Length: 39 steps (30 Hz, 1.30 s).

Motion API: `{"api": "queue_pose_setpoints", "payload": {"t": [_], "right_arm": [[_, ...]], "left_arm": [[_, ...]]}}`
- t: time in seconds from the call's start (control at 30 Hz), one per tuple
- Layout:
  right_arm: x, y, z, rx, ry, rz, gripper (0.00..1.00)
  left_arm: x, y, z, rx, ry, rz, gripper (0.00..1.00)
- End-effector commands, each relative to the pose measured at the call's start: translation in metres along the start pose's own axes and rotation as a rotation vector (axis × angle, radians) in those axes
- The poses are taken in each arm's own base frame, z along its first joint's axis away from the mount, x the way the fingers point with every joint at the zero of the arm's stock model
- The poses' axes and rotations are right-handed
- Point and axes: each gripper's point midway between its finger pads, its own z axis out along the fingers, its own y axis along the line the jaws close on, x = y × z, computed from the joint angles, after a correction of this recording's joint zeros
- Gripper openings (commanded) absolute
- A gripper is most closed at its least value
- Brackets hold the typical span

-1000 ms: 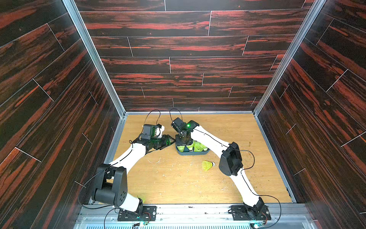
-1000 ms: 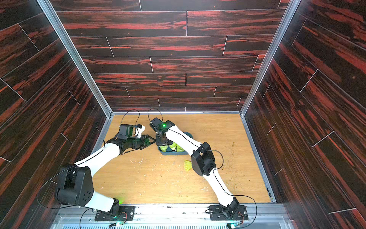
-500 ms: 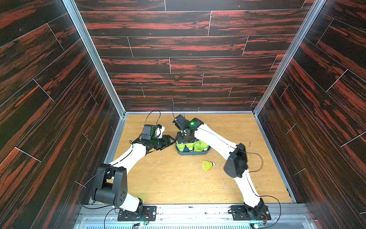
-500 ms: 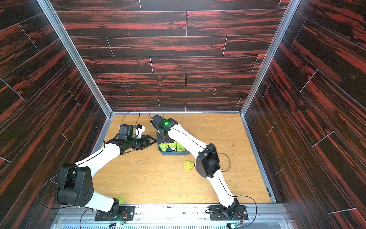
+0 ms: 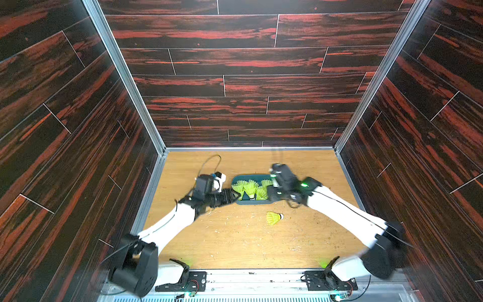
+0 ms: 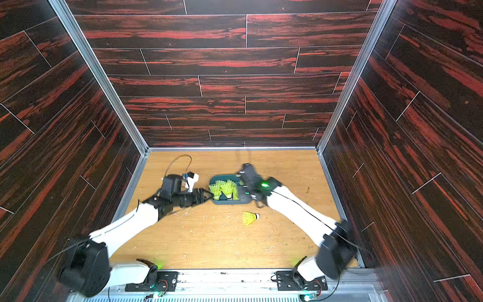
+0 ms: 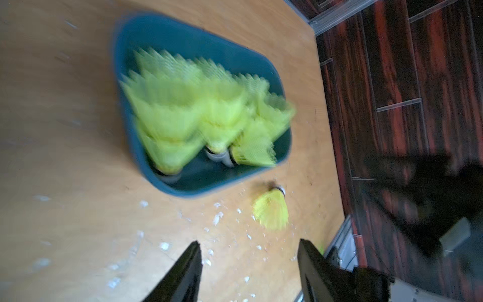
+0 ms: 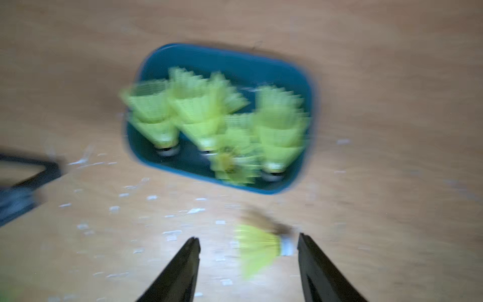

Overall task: Put the shuttlecocks into the storage box
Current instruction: Place the shuttlecock in the storage box, then pick up the shuttlecock at the center of the board.

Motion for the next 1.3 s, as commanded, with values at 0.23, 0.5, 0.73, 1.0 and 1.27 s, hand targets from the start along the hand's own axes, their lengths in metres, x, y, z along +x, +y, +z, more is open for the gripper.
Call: {"api": "queue_pose_setpoints", "payload": {"t": [0.23, 0.5, 0.73, 1.0, 1.27], "right_arm": [[0.013, -0.022, 0.005, -0.146, -0.09, -0.283, 0.68], [0.068, -0.034, 0.025, -0.125, -0.005, -0.617, 0.63], [0.111, -0.038, 0.037, -0.163, 0.038, -0.911, 0.63], [0.133, -0.027, 0.062, -0.263, 0.05, -1.015, 0.65], [0.149, -0.026, 0.078, -0.287, 0.057, -1.07, 0.65]], "left_arm": [[0.015, -0.02, 0.004, 0.035, -0.089, 0.06, 0.63], [0.041, -0.029, 0.019, 0.062, -0.017, 0.128, 0.63], [0.053, -0.031, 0.02, 0.075, 0.013, 0.153, 0.63], [0.056, -0.032, 0.009, 0.079, 0.001, 0.167, 0.63], [0.06, -0.025, -0.001, 0.066, -0.032, 0.147, 0.63]]}}
